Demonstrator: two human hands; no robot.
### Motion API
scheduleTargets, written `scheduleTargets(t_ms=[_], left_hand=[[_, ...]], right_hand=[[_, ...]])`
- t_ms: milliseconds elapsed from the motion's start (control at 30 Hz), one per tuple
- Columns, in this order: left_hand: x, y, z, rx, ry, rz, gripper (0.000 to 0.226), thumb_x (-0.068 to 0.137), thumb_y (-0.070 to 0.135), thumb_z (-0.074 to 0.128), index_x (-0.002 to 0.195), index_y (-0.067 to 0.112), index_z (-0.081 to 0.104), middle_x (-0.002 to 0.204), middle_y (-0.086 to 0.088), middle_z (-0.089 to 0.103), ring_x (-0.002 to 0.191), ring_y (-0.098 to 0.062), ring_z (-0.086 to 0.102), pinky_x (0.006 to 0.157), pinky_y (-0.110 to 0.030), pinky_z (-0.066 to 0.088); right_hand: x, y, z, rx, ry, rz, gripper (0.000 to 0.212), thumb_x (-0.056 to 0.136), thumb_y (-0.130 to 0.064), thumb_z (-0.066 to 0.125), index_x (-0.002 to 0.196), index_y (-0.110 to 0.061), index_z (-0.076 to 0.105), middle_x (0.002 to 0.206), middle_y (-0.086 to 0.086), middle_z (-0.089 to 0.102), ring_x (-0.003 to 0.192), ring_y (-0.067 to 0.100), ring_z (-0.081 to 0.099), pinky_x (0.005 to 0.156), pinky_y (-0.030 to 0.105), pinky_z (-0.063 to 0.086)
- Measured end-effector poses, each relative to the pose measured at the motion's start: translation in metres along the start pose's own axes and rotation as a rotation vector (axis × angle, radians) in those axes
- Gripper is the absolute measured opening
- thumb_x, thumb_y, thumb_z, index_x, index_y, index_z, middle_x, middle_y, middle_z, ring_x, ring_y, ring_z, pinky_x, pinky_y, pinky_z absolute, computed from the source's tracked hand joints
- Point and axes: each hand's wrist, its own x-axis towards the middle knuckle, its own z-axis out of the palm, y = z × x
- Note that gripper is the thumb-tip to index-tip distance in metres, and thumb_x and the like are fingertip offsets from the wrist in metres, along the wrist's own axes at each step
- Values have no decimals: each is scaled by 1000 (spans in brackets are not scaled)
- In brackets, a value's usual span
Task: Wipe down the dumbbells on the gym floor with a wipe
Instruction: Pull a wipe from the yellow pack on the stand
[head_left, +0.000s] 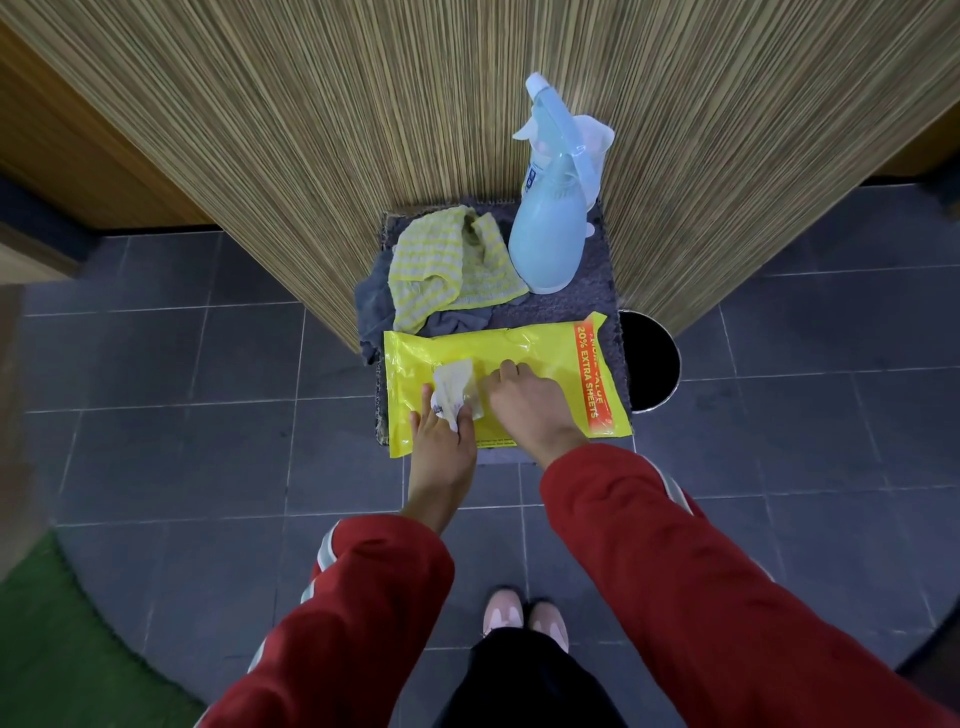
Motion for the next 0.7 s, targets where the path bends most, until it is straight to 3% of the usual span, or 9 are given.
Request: scheduleTargets(t_ms=[100, 233, 367, 433, 500, 567, 600, 633, 700], left_hand=[[-1, -1, 2, -35, 8, -8, 59, 92, 21, 6, 136, -2, 39, 136, -26, 44, 129, -47, 29, 107, -37, 6], [-2, 1, 0, -49, 38, -34, 42, 101, 13, 20, 135, -2, 39, 131, -26, 48, 127, -46, 31, 109, -38, 7], [-7, 8, -9, -149, -10, -121, 50, 100, 26, 25, 140, -4, 27, 148, -24, 28, 138, -39, 21, 115, -38, 12], [-5, 5, -5, -140, 17, -95, 44, 101, 18, 23, 135, -6, 34, 139, -27, 40, 131, -43, 28, 111, -40, 14], [-3, 1, 0, -190, 32, -86, 40, 100, 12, 22, 130, -6, 42, 130, -27, 48, 126, -45, 32, 109, -39, 13], [-2, 0, 0, -177, 24, -73, 39, 99, 11, 25, 128, -5, 45, 131, -28, 48, 128, -44, 31, 110, -38, 11], [-2, 0, 0, -149, 26, -49, 39, 99, 11, 25, 128, -5, 46, 131, -28, 48, 128, -45, 31, 110, -39, 12], [-3, 3, -3, -133, 34, -25, 38, 99, 11, 26, 127, -6, 46, 131, -28, 48, 127, -46, 32, 110, -41, 13], [-3, 4, -3, -207, 77, 25, 36, 96, 8, 28, 116, -8, 54, 117, -33, 55, 112, -53, 46, 105, -54, 25]], right_hand=[[-3, 0, 3, -8, 17, -15, 31, 25, -21, 88, 44, -15, 65, 46, -3, 55, 39, 11, 53, 28, 13, 28], [4, -4, 4, -77, 91, -10, 32, 21, -24, 87, 40, -15, 63, 43, -4, 53, 36, 10, 51, 30, 10, 28], [5, 0, 8, -145, 149, -26, 34, 17, -21, 88, 38, -13, 62, 40, -3, 51, 32, 11, 50, 30, 11, 29], [7, 2, 13, -127, 115, -72, 35, 17, -21, 88, 39, -13, 62, 39, -2, 51, 30, 11, 50, 29, 11, 29], [2, 1, 4, -191, 68, -88, 29, 30, -23, 88, 50, -15, 68, 46, -3, 56, 36, 9, 56, 31, 13, 34], [2, 5, 7, -209, 34, -147, 18, 67, -18, 73, 84, -14, 72, 77, -1, 66, 64, 13, 68, 46, 21, 48], [3, 6, 7, -199, 34, -143, 20, 75, -11, 67, 94, -7, 68, 88, 3, 65, 73, 17, 68, 52, 24, 50], [3, 6, 4, -165, 60, -122, 20, 69, -11, 72, 88, -4, 68, 84, 6, 64, 67, 18, 68, 48, 24, 48], [4, 5, -6, -101, 144, -44, 31, 38, -17, 87, 60, -10, 66, 61, 2, 61, 34, 13, 54, 31, 14, 30]])
